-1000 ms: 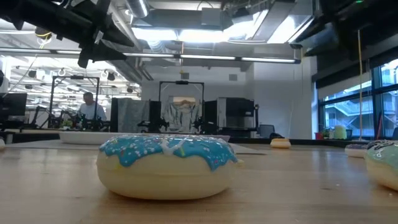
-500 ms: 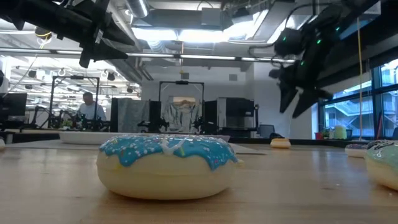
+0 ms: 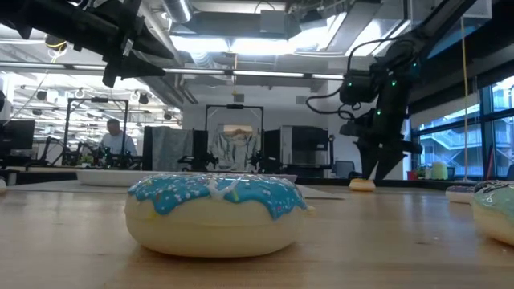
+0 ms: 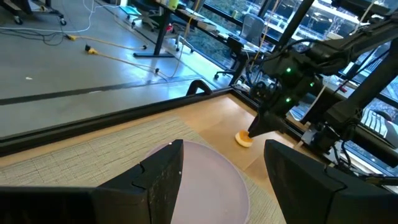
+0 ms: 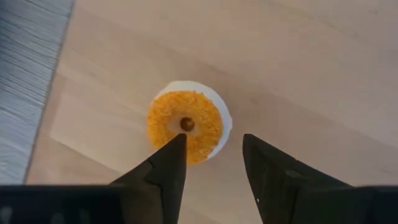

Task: Pick & Place donuts
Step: Put the small orange donut on the purple plate

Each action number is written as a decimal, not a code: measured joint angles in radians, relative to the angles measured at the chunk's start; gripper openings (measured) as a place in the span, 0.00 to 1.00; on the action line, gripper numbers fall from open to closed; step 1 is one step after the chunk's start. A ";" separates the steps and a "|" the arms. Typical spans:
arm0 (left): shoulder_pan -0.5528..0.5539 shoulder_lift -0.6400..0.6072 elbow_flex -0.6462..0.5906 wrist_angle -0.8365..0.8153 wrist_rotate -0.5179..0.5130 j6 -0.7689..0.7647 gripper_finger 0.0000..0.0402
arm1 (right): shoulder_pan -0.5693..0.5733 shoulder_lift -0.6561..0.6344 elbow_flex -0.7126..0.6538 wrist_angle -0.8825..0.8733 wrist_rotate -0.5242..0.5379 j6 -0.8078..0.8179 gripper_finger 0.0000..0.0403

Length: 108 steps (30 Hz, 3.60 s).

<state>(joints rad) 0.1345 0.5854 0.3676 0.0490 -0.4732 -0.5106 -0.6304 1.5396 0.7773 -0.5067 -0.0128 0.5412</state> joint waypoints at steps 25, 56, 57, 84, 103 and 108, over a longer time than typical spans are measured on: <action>0.000 0.000 0.000 -0.001 0.000 0.001 0.54 | 0.000 0.046 -0.001 0.058 0.031 -0.023 0.36; 0.000 0.000 0.000 -0.001 0.000 0.001 0.54 | 0.197 0.292 0.510 0.143 -0.085 -0.280 0.20; 0.000 0.000 0.000 -0.001 0.000 0.001 0.54 | 0.203 0.324 0.536 0.138 -0.087 -0.282 0.20; 0.000 0.000 0.000 -0.001 0.000 0.000 0.54 | 0.222 0.569 0.740 0.029 -0.113 -0.371 0.27; -0.002 0.091 0.001 0.002 0.075 0.028 0.54 | 0.222 0.569 0.740 -0.003 -0.113 -0.335 0.55; 0.006 0.278 0.002 0.104 0.064 0.018 0.54 | 0.222 0.569 0.740 0.000 -0.112 -0.310 0.55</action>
<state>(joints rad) 0.1406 0.8635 0.3691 0.1532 -0.4089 -0.4921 -0.4088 2.1086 1.5173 -0.5072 -0.1251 0.2317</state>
